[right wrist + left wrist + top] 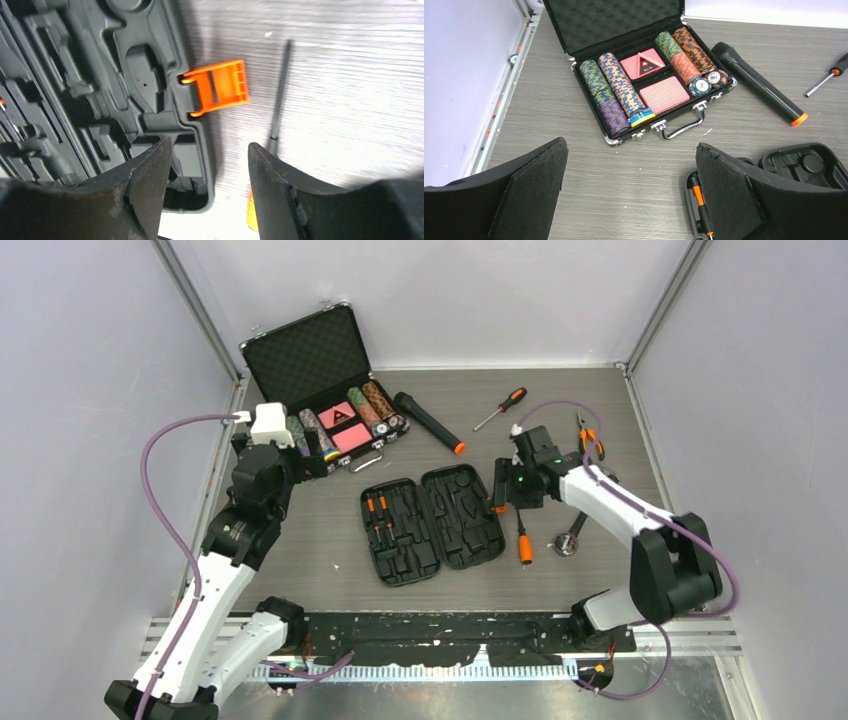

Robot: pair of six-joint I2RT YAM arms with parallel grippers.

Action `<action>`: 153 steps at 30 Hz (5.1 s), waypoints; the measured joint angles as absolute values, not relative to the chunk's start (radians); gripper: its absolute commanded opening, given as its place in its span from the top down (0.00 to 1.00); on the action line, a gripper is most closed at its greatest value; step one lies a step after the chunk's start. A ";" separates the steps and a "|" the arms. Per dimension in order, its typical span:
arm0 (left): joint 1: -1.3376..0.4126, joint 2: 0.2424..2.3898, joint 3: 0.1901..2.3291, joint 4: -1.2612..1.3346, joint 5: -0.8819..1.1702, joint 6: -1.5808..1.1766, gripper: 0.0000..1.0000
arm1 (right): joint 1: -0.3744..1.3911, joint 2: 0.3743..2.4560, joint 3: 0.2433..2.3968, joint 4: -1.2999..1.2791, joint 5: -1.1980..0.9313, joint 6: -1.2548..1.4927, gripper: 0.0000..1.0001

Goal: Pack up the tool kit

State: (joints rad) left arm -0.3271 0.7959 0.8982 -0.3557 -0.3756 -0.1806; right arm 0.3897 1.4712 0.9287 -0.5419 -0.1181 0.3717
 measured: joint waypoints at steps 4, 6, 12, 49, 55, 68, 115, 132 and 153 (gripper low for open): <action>-0.333 0.778 0.889 -0.356 -0.403 -0.162 0.00 | 0.354 1.359 0.941 -0.606 -0.004 0.369 0.34; -0.334 0.768 0.886 -0.356 -0.420 -0.148 0.00 | 0.340 1.327 0.941 -0.643 0.052 0.369 0.34; -0.350 0.754 0.886 -0.356 -0.462 -0.124 0.00 | 0.337 1.342 0.884 -0.705 0.086 0.374 0.36; -0.381 0.757 0.876 -0.361 -0.313 -0.171 0.00 | 0.521 1.139 0.843 -0.664 0.046 0.422 0.95; -0.388 0.754 0.874 -0.369 -0.068 -0.284 0.00 | 0.617 1.074 0.867 -0.490 -0.025 0.500 0.95; -0.653 0.757 0.782 -0.160 0.240 -0.441 0.00 | 0.723 1.045 0.782 0.100 -0.134 0.816 0.95; -0.771 0.840 1.025 -0.734 0.226 0.634 1.00 | 0.759 1.031 1.404 -0.564 -0.184 0.071 0.02; -0.913 0.842 1.024 -0.724 0.196 0.969 1.00 | 0.870 1.549 1.685 -0.921 -0.535 0.002 0.32; -0.936 0.830 0.910 -0.630 0.115 1.056 0.99 | 0.879 1.681 1.740 -0.981 -0.632 -0.056 0.95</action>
State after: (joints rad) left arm -0.9360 0.8299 0.9104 -0.6304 0.1154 1.0561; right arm 0.8795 1.6806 1.7401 -0.9810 -0.6319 -0.0555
